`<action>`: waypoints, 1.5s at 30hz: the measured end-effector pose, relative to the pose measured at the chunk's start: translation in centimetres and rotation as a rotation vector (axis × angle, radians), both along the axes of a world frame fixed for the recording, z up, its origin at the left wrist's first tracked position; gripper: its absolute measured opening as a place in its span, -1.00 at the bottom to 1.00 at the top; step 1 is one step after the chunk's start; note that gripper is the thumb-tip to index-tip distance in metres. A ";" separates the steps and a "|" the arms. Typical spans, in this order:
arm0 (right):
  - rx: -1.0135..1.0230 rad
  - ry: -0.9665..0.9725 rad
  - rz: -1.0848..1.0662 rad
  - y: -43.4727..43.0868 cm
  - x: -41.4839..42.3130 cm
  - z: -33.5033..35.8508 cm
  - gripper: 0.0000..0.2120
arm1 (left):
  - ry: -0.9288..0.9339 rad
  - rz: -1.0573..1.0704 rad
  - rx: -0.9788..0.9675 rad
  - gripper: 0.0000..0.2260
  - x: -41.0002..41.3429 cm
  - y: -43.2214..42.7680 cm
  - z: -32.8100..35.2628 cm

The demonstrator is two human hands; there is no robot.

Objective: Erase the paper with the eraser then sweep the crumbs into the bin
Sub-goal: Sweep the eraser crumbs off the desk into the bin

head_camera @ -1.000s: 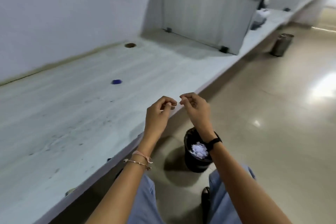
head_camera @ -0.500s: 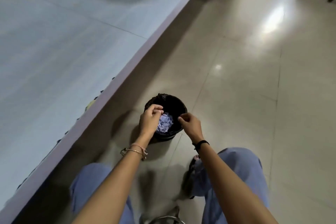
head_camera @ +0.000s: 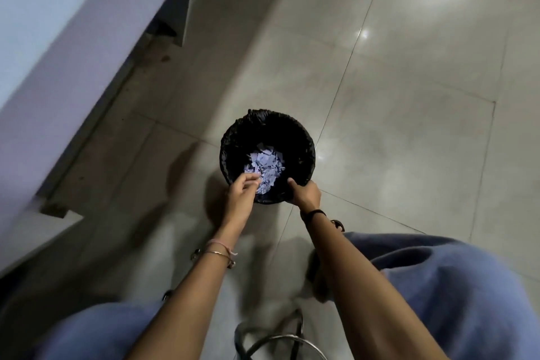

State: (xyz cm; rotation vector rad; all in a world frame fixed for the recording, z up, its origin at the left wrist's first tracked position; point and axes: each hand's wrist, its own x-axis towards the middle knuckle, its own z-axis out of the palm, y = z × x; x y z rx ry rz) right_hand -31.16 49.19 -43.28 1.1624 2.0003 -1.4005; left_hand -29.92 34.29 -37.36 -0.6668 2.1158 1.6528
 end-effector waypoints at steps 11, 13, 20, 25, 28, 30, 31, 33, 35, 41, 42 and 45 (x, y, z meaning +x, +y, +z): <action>0.124 0.082 0.183 0.1 0.8 7.3 -0.80 | 0.116 0.027 0.038 -0.91 1.9 -1.1 5.2; 0.118 0.108 0.284 0.1 2.4 10.2 -0.79 | 0.163 0.061 0.034 -0.82 4.1 -1.8 8.0; 0.051 0.221 0.542 -2.1 8.0 21.2 -0.74 | 0.359 0.149 0.001 -0.86 11.7 -5.3 16.8; 0.001 0.272 0.723 -4.4 11.2 27.9 -0.79 | 0.489 0.119 -0.111 -0.84 17.0 -8.4 22.1; -0.038 0.319 0.817 -5.9 12.8 30.4 -0.82 | 0.544 0.127 -0.186 -0.82 20.2 -9.6 24.9; -0.015 0.338 0.887 -6.9 14.1 31.9 -0.80 | 0.579 0.147 -0.217 -0.82 22.5 -10.2 26.5; -0.005 0.347 0.917 -7.2 14.8 32.6 -0.80 | 0.591 0.156 -0.228 -0.82 23.4 -10.3 27.1; 0.021 0.363 0.985 -7.8 16.2 33.8 -0.82 | 0.623 0.185 -0.247 -0.82 25.5 -10.6 28.3; 0.041 0.373 1.030 -8.2 17.5 34.3 -0.78 | 0.665 0.206 -0.263 -0.82 27.5 -10.9 29.6; -0.015 0.371 1.064 -8.7 20.7 35.3 -0.67 | 0.805 0.307 -0.409 -0.81 32.8 -12.4 33.3; -0.022 0.376 1.077 -9.0 20.9 35.3 -0.68 | 0.805 0.352 -0.461 -0.79 33.7 -13.1 33.9; -0.051 0.374 1.125 -10.2 21.5 35.5 -0.74 | 0.802 0.604 -0.688 -0.77 36.7 -15.8 35.2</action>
